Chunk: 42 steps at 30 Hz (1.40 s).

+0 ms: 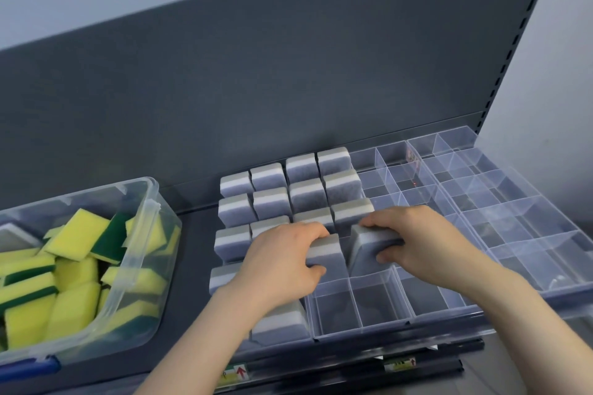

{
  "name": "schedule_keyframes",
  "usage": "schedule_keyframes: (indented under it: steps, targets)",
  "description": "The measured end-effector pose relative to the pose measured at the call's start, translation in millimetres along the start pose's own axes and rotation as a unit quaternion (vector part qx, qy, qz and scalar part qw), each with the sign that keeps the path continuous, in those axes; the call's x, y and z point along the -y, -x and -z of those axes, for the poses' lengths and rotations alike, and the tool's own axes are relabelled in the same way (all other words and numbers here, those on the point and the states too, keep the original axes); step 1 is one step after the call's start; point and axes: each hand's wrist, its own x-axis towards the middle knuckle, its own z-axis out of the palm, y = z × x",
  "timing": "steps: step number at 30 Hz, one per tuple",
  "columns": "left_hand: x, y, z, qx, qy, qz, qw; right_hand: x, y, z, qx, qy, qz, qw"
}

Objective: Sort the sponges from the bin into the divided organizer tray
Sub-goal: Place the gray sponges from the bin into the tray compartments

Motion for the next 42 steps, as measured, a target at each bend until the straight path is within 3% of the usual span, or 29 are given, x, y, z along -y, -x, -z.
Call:
schedule_keyframes:
  steps: [5,10,24,27,33,42]
  targets:
    - [1.6,-4.7,-7.5,0.039,-0.013,0.009,0.999,-0.1,-6.8,-16.6,0.045,0.057,0.018,0.997]
    - [1.4,-6.0,-14.8,0.069,-0.049,0.002,0.996,-5.5,-4.2,-38.7,0.019,0.064,0.011,0.998]
    - [1.7,-0.4,-17.6,0.054,-0.025,-0.014,0.998,1.9,-1.4,-35.8,0.068,0.106,0.013,0.992]
    - [4.5,6.9,-4.9,0.012,0.010,-0.030,0.999,11.2,0.3,-20.3,0.067,0.108,0.011,0.992]
    - [37.8,34.1,36.7,-0.113,0.059,0.021,0.992,62.1,-11.0,-3.0,-0.035,0.056,0.038,0.997]
    - [127.3,115.6,72.0,-0.195,0.034,0.145,0.969,160.5,-51.4,-55.1,0.016,0.043,0.117,0.992]
